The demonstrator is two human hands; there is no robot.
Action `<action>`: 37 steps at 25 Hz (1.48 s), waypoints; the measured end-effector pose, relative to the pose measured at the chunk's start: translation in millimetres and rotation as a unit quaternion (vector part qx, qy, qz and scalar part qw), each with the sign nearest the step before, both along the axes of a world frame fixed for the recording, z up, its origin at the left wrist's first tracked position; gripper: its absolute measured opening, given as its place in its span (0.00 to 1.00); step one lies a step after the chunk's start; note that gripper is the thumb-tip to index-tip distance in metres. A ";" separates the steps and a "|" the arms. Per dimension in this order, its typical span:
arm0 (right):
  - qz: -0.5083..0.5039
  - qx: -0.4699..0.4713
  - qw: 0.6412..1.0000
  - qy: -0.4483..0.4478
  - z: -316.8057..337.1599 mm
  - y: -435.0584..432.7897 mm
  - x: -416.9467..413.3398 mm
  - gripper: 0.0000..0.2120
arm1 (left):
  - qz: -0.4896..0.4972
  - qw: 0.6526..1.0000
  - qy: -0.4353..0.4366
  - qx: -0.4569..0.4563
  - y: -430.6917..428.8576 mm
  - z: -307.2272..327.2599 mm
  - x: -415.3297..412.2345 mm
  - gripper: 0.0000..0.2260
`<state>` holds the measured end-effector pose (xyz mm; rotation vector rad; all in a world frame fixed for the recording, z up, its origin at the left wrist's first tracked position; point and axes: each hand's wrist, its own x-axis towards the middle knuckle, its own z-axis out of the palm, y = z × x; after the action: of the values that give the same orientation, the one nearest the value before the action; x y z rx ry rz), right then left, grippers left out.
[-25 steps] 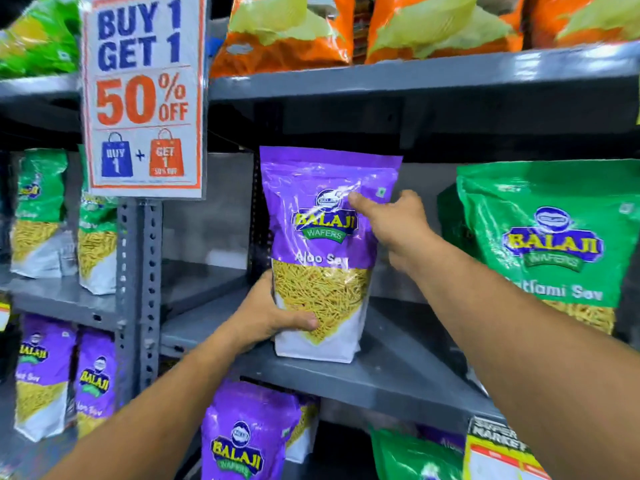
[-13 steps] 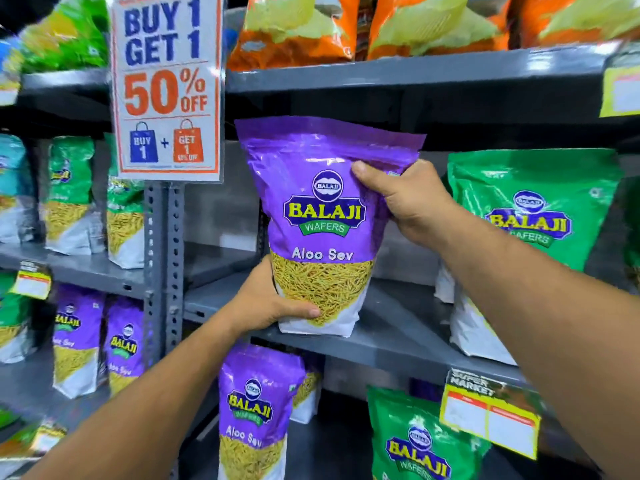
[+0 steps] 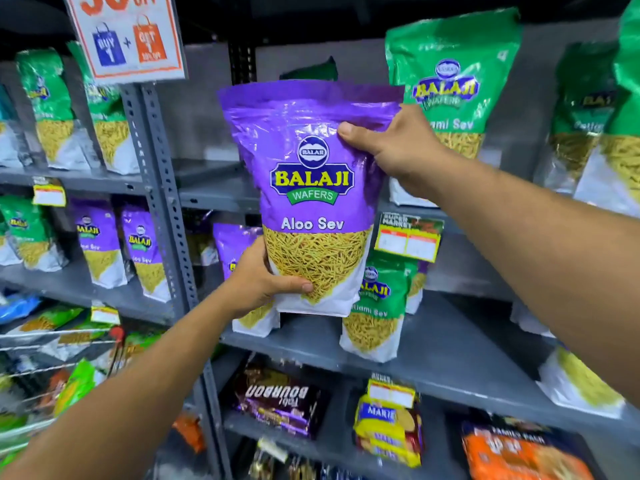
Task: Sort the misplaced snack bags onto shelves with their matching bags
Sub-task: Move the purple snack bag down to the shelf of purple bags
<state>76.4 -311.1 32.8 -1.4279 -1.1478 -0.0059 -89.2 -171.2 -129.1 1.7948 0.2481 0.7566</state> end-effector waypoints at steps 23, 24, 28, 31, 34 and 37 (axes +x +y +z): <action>-0.241 -0.074 0.949 0.191 -204.6 -162.2 135.5 0.01 | -0.032 0.985 0.166 -0.032 -145.9 -196.5 195.7 0.33; -0.249 -0.069 0.945 0.199 -206.9 -163.0 143.2 0.02 | -0.037 0.985 0.164 -0.029 -145.9 -199.0 207.0 0.32; -0.281 -0.052 0.934 0.214 -216.6 -155.4 164.6 0.08 | -0.038 0.987 0.153 -0.012 -142.2 -212.2 239.5 0.32; -0.304 -0.032 0.927 0.218 -227.0 -146.3 179.1 0.11 | -0.042 0.987 0.152 0.001 -137.3 -221.3 255.1 0.33; -0.341 -0.020 0.914 0.217 -233.6 -142.8 189.5 0.11 | -0.045 0.989 0.140 -0.002 -136.4 -227.5 265.9 0.34; -0.356 -0.026 0.907 0.226 -230.6 -144.3 194.3 0.15 | -0.045 0.989 0.138 -0.018 -137.8 -229.7 263.0 0.36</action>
<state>270.7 -455.4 -197.8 -1.7141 -0.2117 -0.1507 173.8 -309.0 -358.8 1.8617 0.3585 0.4349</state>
